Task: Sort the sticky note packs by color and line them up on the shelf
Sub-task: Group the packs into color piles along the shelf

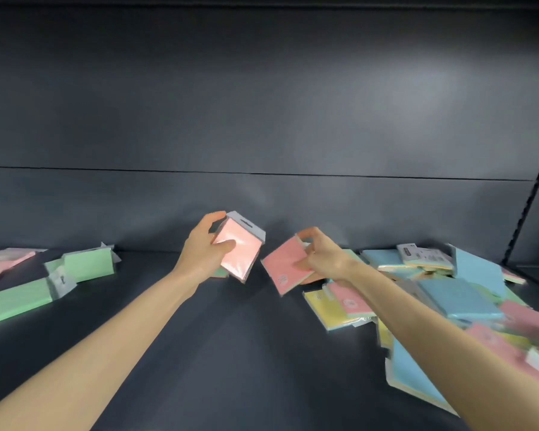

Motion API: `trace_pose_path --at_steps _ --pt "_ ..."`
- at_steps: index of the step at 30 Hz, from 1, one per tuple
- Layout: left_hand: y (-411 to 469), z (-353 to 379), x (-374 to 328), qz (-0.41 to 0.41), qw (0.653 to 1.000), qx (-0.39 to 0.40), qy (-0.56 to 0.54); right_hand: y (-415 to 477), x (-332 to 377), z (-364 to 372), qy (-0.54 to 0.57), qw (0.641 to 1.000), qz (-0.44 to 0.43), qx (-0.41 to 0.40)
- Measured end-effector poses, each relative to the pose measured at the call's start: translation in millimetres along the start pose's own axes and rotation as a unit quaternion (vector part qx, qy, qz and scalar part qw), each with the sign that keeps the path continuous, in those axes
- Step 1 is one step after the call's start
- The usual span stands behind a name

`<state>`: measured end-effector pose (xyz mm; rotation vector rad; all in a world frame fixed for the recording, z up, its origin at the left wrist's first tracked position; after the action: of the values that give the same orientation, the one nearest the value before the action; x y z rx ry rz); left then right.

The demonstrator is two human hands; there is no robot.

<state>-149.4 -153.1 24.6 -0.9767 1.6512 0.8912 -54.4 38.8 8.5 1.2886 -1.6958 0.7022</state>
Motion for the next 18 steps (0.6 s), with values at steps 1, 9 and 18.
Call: trace_pose_path --at_steps 1,9,18 --pt "3 -5 4 -0.002 1.000 0.012 0.001 6 -1 9 -0.007 1.000 0.008 0.006" --pt "37 -37 16 0.025 0.996 0.062 0.056 50 3 36 -0.219 0.973 0.061 -0.043" --pt "61 -45 30 0.041 0.991 0.113 0.050 57 -6 45 -0.326 0.935 0.065 -0.123"
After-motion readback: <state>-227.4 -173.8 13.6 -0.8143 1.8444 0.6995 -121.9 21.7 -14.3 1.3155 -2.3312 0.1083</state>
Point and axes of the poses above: each hand's wrist, its own y-axis towards the middle knuckle, its own z-axis out of the palm, x = y × z, the point moved 6 cm from there along y, towards the middle knuckle, and after that the axes turned 5 degrees about -z, right-handed, at the moved point
